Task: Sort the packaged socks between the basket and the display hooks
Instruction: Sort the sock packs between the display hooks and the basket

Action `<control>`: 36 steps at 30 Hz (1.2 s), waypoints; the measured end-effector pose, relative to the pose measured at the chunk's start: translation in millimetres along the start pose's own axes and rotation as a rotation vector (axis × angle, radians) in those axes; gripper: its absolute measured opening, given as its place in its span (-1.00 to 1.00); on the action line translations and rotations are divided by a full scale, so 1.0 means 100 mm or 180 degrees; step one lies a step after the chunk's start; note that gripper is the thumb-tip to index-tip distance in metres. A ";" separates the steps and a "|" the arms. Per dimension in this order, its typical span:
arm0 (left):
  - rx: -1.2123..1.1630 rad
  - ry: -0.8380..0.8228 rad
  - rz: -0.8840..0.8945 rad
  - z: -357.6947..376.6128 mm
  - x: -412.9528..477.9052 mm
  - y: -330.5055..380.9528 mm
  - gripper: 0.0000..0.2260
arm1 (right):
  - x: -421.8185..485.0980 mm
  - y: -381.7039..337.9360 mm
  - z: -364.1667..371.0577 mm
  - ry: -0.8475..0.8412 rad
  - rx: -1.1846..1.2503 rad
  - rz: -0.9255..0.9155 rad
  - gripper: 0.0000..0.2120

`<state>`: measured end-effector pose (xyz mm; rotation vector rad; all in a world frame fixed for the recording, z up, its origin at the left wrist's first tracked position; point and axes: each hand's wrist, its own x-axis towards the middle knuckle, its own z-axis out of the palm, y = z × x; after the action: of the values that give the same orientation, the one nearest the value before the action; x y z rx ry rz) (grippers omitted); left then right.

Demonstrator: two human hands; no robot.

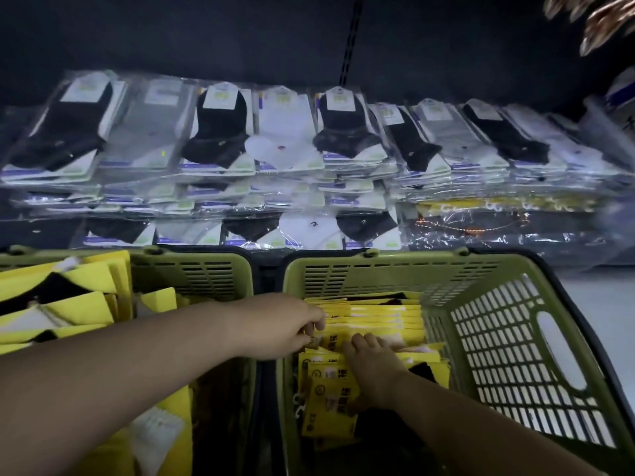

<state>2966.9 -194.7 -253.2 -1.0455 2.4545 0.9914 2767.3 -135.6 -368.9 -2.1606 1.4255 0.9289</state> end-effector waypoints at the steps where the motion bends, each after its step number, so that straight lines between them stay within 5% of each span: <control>1: -0.0003 -0.0013 0.0019 0.01 0.00 -0.01 -0.72 | -0.02 0.01 -0.02 -0.0108 0.0156 -0.0002 -0.01; 6: -0.0019 -0.0125 0.0081 0.05 -0.02 -0.02 -0.72 | -0.09 0.03 -0.03 -0.0143 0.0594 0.0021 -0.08; 15: 0.0336 -0.0166 0.0303 0.04 -0.03 -0.05 -0.71 | -0.11 -0.11 0.13 0.0500 0.0097 -0.0190 0.07; 22: 0.1489 -0.0194 0.0703 0.13 -0.09 -0.17 -0.69 | 0.08 -0.37 0.00 0.0272 0.0403 -0.0351 -0.06; 33: 0.1476 -0.0166 0.0659 0.12 -0.06 -0.18 -0.70 | 0.34 -0.04 -0.33 0.0154 0.1397 0.0020 -0.26; 36: 0.1468 -0.0197 0.0672 0.12 -0.04 -0.19 -0.70 | 0.31 0.22 -0.40 0.0149 0.1825 0.0097 -0.50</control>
<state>2983.2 -193.6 -269.1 -0.6053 2.5987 0.4585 2767.9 -190.3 -361.2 -1.7400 1.5194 0.4047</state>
